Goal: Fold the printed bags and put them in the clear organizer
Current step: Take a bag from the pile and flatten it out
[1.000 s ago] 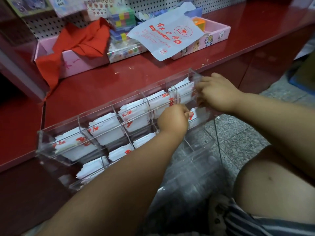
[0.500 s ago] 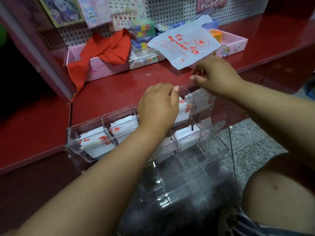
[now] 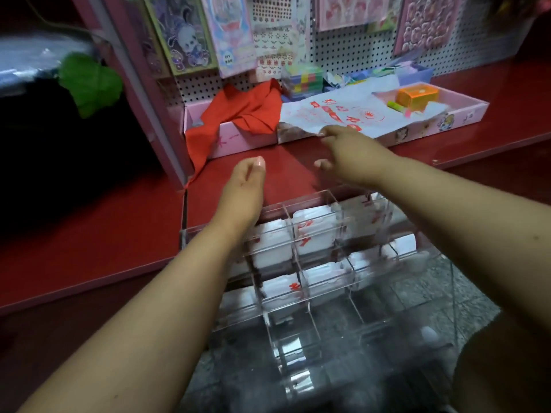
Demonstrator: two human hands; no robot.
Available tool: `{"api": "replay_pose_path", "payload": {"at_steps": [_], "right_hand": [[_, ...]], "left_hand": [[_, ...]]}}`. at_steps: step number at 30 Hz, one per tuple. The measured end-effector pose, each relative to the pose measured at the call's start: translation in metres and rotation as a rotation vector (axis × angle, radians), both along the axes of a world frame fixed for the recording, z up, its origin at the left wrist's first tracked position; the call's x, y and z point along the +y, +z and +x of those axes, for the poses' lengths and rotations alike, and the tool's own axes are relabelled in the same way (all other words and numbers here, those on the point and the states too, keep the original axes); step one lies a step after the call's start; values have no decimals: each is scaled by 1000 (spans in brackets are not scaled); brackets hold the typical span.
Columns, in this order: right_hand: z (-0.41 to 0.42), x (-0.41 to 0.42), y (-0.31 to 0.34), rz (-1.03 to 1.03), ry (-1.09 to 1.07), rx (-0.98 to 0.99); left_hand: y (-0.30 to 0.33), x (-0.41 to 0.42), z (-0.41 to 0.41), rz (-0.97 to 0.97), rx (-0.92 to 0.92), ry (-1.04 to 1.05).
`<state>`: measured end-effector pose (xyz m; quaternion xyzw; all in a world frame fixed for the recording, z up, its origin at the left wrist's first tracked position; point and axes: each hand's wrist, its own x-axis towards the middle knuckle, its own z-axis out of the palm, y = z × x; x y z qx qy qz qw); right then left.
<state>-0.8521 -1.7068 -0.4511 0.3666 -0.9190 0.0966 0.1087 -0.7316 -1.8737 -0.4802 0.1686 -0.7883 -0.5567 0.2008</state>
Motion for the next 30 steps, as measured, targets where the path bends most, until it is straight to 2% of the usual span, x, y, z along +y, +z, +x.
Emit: {"api": "replay_pose_path", "payload": {"at_steps": [3, 6, 9, 13, 15, 17, 19, 21, 25, 28, 30], "right_hand": [[68, -14, 11, -50, 214, 21], [130, -22, 14, -19, 391, 57], [173, -29, 14, -10, 534, -21], [191, -29, 14, -132, 641, -330], [186, -27, 10, -315, 552, -462], [167, -22, -2, -498, 248, -480], [143, -10, -16, -464, -140, -408], [127, 2, -29, -379, -351, -390], [125, -1, -41, -390, -321, -388], [135, -8, -47, -316, -236, -459], [140, -10, -52, -392, -146, -568]], "left_hand": [[19, -10, 14, 404, -2, -4], [28, -24, 36, 579, -4, -10], [29, -31, 69, 530, -51, -22], [27, -44, 109, 398, -78, 101], [28, -53, 124, 396, -62, 160], [30, -61, 138, 425, -68, 215], [29, -70, 149, 446, -66, 245], [24, -76, 160, 445, -67, 259], [11, -90, 175, 408, -105, 286], [8, -98, 184, 389, -132, 261], [7, -102, 192, 395, -140, 226]]}}
